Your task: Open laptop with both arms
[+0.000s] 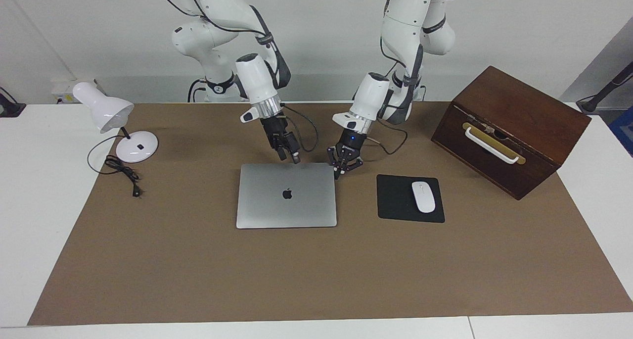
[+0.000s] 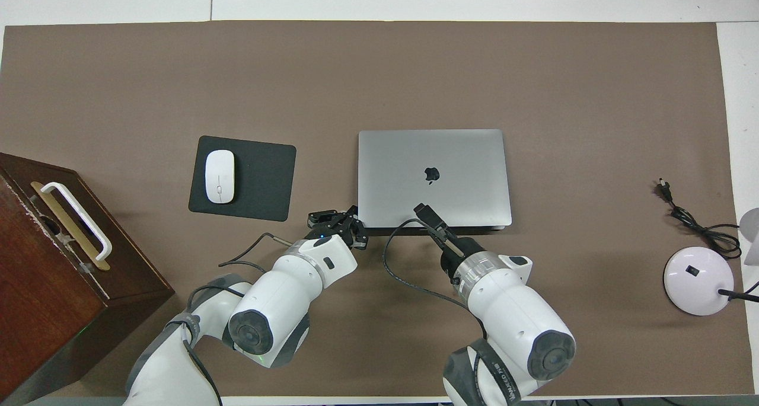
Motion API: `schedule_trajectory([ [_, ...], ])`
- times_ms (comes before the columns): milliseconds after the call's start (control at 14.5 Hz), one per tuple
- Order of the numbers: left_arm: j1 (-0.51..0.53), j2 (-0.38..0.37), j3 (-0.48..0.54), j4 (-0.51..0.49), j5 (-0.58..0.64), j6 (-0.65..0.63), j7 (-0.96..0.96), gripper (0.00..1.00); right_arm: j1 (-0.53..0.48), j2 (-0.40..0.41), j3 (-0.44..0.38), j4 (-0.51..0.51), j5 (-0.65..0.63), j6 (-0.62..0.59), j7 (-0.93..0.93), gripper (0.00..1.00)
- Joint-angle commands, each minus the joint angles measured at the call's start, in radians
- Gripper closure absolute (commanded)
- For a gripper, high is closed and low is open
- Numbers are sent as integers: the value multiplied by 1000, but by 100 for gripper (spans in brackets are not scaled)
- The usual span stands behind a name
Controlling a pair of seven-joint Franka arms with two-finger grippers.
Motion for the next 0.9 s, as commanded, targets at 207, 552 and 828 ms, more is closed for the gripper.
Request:
schedule_trajectory([
  [207,-23,26,12,29,-10,21,53,100,1,23,3,37,7,-8,-16,0],
  [552,-25,14,12,26,-10,21,53,100,1,23,3,40,7,-18,-21,0],
  [828,-26,11,12,21,-10,22,68,100,1,23,3,41,7,-22,-33,0],
])
